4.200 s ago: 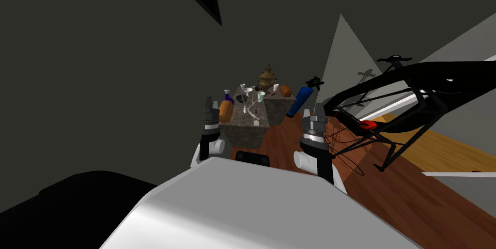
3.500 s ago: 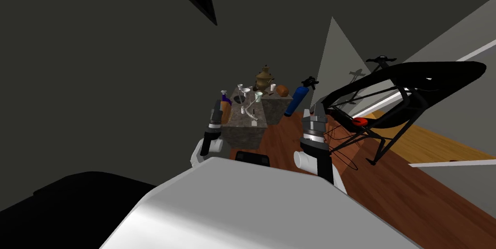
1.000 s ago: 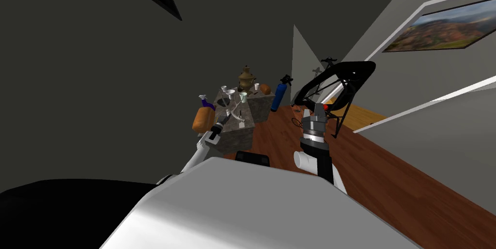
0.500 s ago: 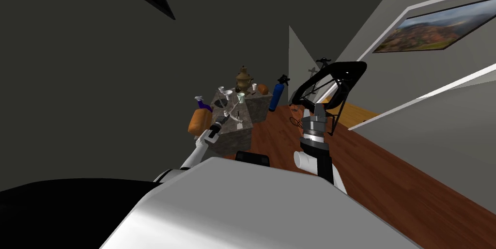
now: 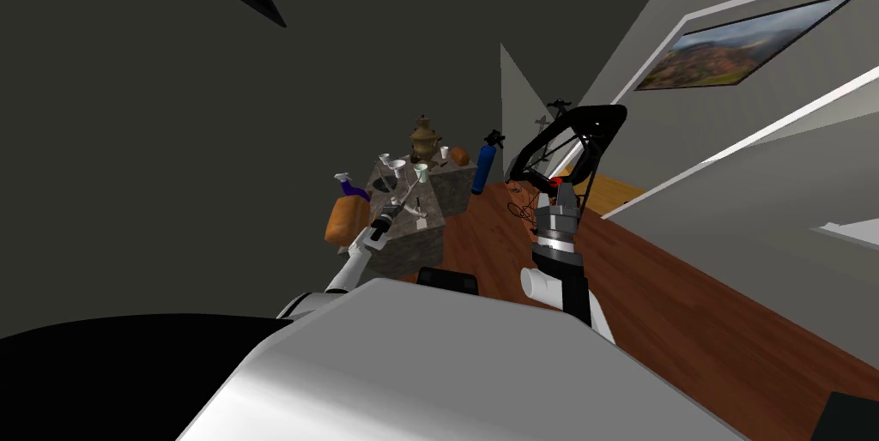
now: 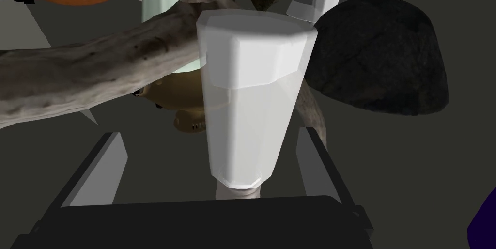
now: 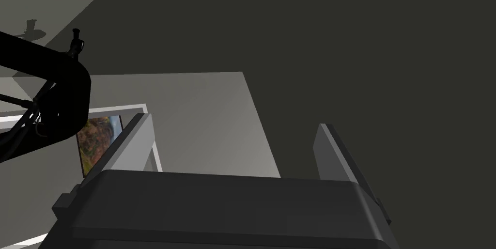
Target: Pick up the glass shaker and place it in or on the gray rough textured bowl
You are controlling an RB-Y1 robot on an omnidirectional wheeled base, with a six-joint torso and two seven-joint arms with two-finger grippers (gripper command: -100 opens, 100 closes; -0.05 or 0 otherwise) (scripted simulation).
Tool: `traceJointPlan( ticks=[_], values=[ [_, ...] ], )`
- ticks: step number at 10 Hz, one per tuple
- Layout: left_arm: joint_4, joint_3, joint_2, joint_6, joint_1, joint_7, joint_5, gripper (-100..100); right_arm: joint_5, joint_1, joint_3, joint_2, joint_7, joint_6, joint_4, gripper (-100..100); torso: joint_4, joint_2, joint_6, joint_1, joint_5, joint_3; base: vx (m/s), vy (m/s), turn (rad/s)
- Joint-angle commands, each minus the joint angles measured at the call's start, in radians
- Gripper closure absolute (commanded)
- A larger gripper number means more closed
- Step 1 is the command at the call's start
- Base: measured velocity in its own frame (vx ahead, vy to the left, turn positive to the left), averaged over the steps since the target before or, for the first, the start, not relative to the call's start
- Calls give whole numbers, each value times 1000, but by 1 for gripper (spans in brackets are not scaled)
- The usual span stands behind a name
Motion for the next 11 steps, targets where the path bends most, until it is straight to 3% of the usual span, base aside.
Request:
traceJointPlan(
  ticks=[1, 3, 4, 5, 6, 10, 11],
  values=[
    [24, 43, -23, 32, -35, -29, -4, -100, 0, 0, 0, 0, 0, 0, 0, 0, 0, 0, 0, 0, 0, 0, -143, 115, -303],
    [51, 73, -40, 43, -62, -49, -6, -100, 0, 0, 0, 0, 0, 0, 0, 0, 1, 4, -1, 2, 1, 2, -112, 76, -198],
    [77, 103, -58, 55, -89, -70, -9, -100, 0, 0, 0, 0, 0, 0, 0, 0, 1, 2, -1, 0, 0, 1, -87, 40, -259],
    [74, 89, -44, 43, -81, -56, -6, -100, 0, 0, 0, 0, 0, 0, 0, 0, 0, 1, 0, -1, 0, 1, -42, 22, -61],
    [78, 92, -46, 44, -84, -60, -6, 100, 0, 0, 0, 0, 0, 0, 0, 0, 0, -1, -2, -2, 0, -1, -7, 4, 13],
    [78, 91, -45, 44, -83, -60, -6, 100, 0, 0, 0, 0, 0, 0, 0, 0, -1, -5, -2, -3, -1, -3, 0, 0, 0],
    [78, 91, -45, 44, -83, -60, -6, 0, 0, 0, 0, 0, 0, 0, 0, 0, -1, -5, -2, -3, -1, -3, 0, 0, 0]
  ],
)
